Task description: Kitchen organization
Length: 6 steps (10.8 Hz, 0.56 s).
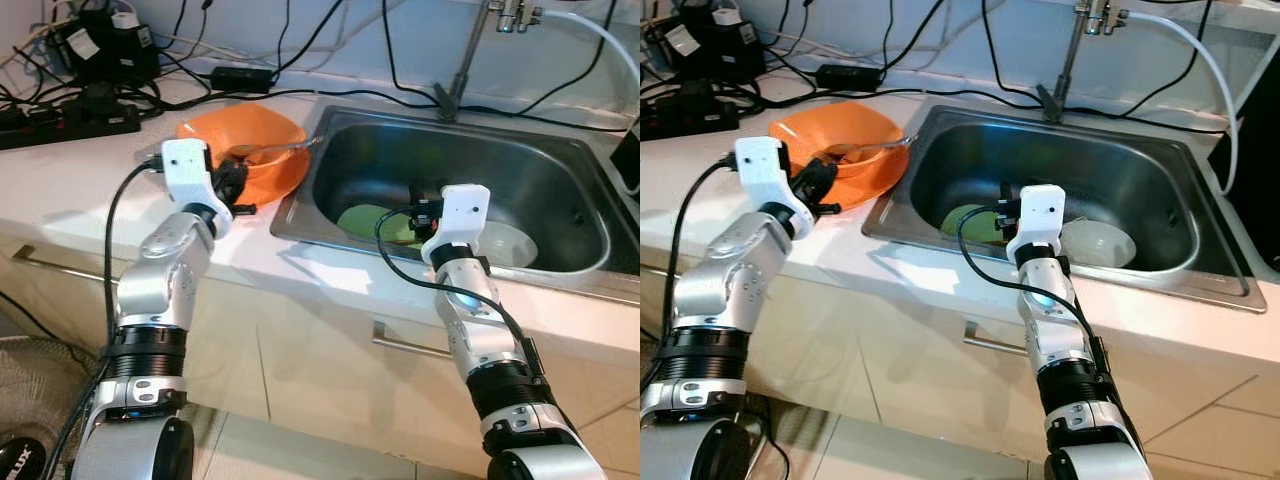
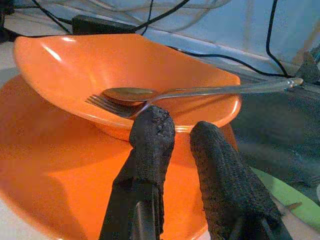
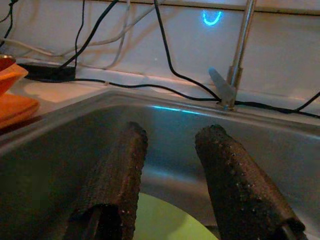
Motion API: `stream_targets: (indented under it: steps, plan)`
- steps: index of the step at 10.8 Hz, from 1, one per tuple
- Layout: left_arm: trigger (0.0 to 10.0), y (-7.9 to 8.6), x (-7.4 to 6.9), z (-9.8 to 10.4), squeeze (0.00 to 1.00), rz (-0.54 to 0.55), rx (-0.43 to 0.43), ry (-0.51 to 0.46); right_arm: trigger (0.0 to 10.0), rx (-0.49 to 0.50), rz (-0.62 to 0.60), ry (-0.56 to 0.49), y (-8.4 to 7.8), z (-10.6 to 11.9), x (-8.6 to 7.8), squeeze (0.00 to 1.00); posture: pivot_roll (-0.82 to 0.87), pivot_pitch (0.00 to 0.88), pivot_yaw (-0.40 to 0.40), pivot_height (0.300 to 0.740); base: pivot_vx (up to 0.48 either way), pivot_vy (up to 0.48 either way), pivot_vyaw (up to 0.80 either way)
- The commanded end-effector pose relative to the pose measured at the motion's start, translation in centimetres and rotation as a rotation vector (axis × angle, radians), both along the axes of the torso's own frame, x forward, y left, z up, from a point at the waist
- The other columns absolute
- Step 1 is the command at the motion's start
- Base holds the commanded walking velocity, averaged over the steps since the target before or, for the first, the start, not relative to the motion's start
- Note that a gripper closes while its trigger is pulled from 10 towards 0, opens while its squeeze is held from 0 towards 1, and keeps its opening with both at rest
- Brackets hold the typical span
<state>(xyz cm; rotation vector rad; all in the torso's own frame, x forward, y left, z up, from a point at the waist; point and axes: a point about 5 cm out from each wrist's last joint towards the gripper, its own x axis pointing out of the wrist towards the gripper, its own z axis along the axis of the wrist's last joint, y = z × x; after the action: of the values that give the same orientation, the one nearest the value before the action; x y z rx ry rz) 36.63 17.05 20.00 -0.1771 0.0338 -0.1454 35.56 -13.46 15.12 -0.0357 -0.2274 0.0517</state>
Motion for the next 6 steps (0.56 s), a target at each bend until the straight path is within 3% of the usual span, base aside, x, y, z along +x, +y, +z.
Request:
stream_targets:
  steps: [1,4,6]
  plan:
    - [10.0,-0.4,0.3,0.6,0.0,-0.022,0.002,-0.015,10.0,0.007,-0.013,-0.012,-0.4,0.2,-0.1,0.0,0.2,0.037,-0.018,0.74,0.0,0.0,0.0]
    - [10.0,-1.3,0.6,2.3,0.0,-0.063,0.009,-0.067,10.0,0.008,-0.01,-0.013,-0.3,0.1,-0.2,0.0,0.2,0.038,-0.018,0.74,0.0,0.0,0.0]
    - [10.0,-2.9,0.9,3.3,0.0,-0.15,0.008,-0.103,10.0,0.008,-0.011,-0.014,-0.3,0.1,-0.2,0.0,0.2,0.038,-0.015,0.74,0.0,0.0,0.0]
